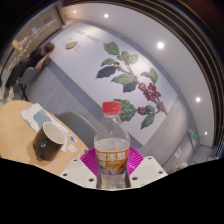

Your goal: Pour water

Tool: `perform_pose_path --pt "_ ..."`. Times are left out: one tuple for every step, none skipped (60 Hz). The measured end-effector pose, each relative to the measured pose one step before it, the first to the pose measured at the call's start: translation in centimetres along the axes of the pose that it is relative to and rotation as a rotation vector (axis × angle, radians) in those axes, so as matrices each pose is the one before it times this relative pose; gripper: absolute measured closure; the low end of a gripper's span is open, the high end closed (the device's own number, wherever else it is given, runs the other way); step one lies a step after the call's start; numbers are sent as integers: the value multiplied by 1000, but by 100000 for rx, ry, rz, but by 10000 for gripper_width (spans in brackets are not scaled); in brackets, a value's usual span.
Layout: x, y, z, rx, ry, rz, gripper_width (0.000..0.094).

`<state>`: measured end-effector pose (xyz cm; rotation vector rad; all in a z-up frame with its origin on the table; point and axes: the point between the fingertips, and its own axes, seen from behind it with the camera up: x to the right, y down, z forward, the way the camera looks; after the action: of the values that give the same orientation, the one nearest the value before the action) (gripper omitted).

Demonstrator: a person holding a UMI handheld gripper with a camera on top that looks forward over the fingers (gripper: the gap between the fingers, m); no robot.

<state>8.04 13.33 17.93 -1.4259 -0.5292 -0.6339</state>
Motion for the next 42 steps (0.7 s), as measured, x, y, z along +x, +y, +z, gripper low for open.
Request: perform_pose_path --pt "1126 -667 241 -68 548 -10026 618" --pt "521 -457 467 323 1460 -9775 617" --pt "314 -469 610 533 1517 -9650 616" --pt "283 -456 524 650 1155 -9537 618" --pt "373 -276 714 1099 -154 -8197 619" --pt "230 -359 159 520 874 -9278 618" --pt "571 -181 28 1880 -751 -6799 618" --pt "-26 -393 351 774 350 -8541 618" --pt "9 -386 335 768 335 -8036 617" --pt "97 -341 318 660 542 -7472 616" --pt "153 -276 261 618 605 -6923 615" --pt "17 -316 263 659 270 -6555 615" --pt "-34 -329 224 781 -133 -6130 615" --pt "101 -425 30 -599 -536 -7956 615" --pt "123 -279 43 830 17 -4419 614" --pt "-1298 -988 1327 1277 887 -2383 616" --pt "32 -226 27 748 -182 -3674 614" --pt "-35 -277 79 735 -242 -3536 612" --pt "8 -248 45 776 -180 -3398 612" --pt "19 -161 12 631 -31 -3331 610" --pt "29 -155 72 520 168 -3359 607" --pt "96 -113 41 496 361 -3563 606" --pt "149 -115 3 514 537 -3672 606" --pt "122 -173 31 621 544 -3830 603" --pt "1287 255 -1488 22 -902 -5365 598" --pt "-63 -126 -122 491 281 -3370 597" --pt "967 1433 806 2736 -636 -1465 598" --pt "-72 -162 -15 461 -79 -2344 598" --pt "-104 -206 -43 677 -146 -1612 597" --pt "-177 -255 -16 740 -443 -1170 598" --pt "-239 -240 -10 678 -747 -964 598" --pt "-1429 -2209 -300 -2288 334 -2133 597" --pt "1469 2073 227 3174 -1620 421 597" --pt "-101 -197 31 315 -67 -384 597" --pt "-48 -164 -16 387 -11 -474 596" --pt "2 -158 0 351 136 -453 597" --pt "38 -105 -3 169 309 -224 596" --pt "20 -71 11 -43 258 24 595" --pt "-43 -66 21 -188 59 247 592" --pt "-74 -105 -5 -6 -11 420 592" --pt "5 60 -797 236 -229 119 590" --pt "-163 -332 515 296 -18 905 591"
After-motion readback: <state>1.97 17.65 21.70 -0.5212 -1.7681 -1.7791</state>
